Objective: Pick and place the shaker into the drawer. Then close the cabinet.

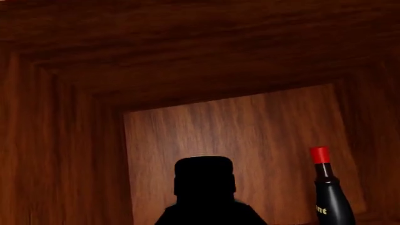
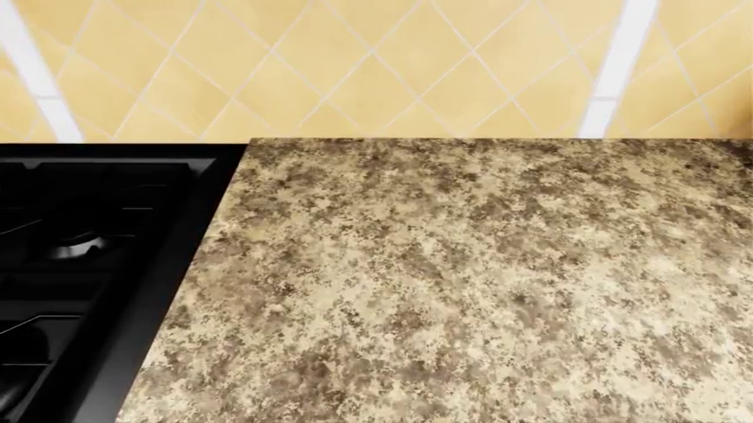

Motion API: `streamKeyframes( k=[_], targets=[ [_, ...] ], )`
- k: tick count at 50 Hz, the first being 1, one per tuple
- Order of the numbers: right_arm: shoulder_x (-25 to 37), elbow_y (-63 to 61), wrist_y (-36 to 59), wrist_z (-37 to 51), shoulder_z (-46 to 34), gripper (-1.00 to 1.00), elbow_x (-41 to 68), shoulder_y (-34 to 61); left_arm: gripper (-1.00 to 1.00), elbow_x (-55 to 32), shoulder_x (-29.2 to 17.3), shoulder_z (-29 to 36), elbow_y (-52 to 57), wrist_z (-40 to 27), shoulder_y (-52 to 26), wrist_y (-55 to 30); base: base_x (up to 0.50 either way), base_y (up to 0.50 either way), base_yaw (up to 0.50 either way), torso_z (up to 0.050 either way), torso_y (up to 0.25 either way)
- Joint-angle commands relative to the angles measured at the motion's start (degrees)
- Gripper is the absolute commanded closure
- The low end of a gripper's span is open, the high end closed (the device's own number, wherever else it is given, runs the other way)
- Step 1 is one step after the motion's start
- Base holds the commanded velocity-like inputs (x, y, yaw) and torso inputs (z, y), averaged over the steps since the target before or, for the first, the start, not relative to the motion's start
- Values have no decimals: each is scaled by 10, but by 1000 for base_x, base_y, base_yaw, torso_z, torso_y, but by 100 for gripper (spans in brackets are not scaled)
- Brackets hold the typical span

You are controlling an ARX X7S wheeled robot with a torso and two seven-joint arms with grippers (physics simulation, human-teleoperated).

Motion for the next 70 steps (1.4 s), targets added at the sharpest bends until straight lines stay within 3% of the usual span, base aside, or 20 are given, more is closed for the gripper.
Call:
streamKeyframes(
  k=[1, 8, 16, 34, 70],
  targets=[
    [5, -43, 61, 10, 30, -100, -51, 0, 100, 30, 0, -27, 33, 11, -1, 6, 0, 0, 0, 0, 0],
    [7, -88, 146, 71, 55, -100, -3, 0, 100, 45, 0, -30, 38, 15, -1, 0, 0, -1, -2, 0, 0],
    [12, -106, 177, 108, 43, -100, 35, 0, 100, 55, 0, -31, 33, 17, -1, -4, -1, -1, -2, 0, 0],
    [-5, -40, 124, 64, 28, -100, -3, 0, 100, 56, 0, -26, 19, 20, -1, -4, 0, -1, -1, 0, 0],
    [-3, 31, 65, 138, 0, -100, 151, -15, 100, 64, 0, -28, 22, 35, -1, -17, 0, 0, 0, 0, 0]
  ],
)
